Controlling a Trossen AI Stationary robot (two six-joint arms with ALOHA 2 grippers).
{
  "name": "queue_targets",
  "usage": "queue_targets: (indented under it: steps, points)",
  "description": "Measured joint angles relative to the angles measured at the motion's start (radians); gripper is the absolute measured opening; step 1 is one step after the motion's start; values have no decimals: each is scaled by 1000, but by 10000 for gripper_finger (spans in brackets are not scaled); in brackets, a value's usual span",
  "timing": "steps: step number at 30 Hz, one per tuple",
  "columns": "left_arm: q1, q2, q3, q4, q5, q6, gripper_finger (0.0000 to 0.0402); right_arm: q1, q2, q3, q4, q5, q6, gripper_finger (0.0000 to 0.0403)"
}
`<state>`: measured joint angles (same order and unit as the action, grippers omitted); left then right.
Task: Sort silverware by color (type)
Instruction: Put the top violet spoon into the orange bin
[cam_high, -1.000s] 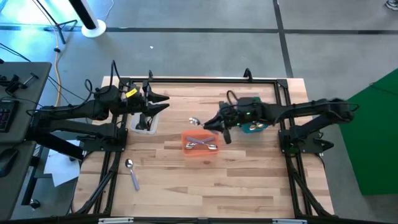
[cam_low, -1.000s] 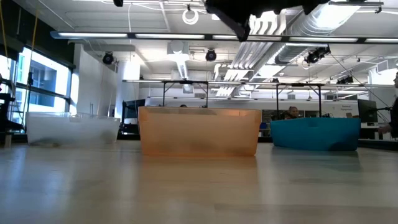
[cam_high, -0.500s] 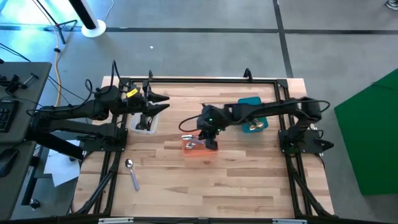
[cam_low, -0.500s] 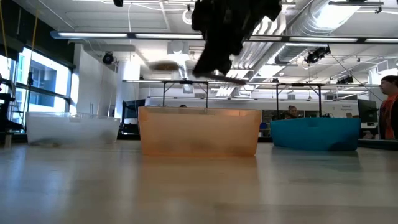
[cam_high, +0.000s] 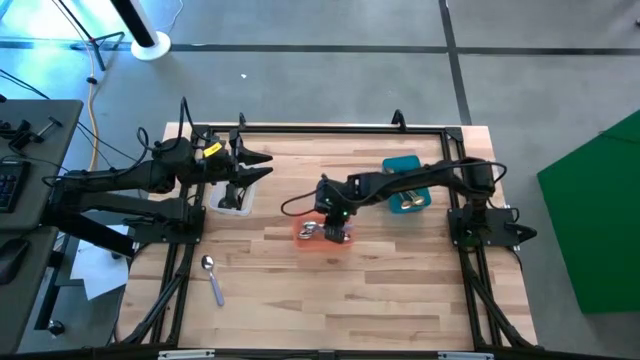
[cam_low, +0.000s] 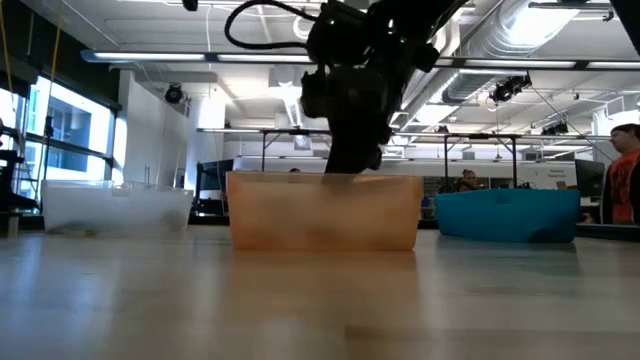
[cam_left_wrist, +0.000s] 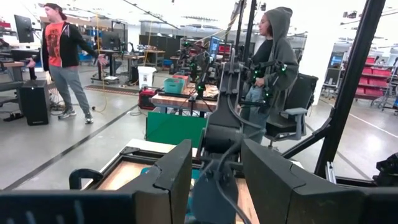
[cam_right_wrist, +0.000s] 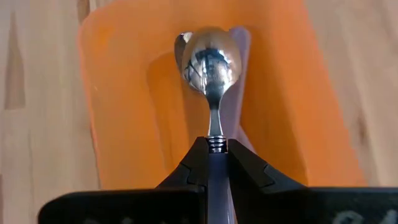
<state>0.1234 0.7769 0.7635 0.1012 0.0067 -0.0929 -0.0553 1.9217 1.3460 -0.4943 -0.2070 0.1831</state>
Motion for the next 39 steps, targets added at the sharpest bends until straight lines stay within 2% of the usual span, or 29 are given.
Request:
queue_targets:
  steps: [12,25,33,39]
  points:
    - [0,0,0,0,0,1,131,-9,90,0,9,50,130,20]
    - [0,0,0,-1,0,18,131,-9,113,2,31,81,140,24]
    - [0,0,0,-1,0,18,131,-10,117,-1,37,86,133,66]
    - [0,0,0,-1,0,18,131,-10,119,-2,36,83,153,75]
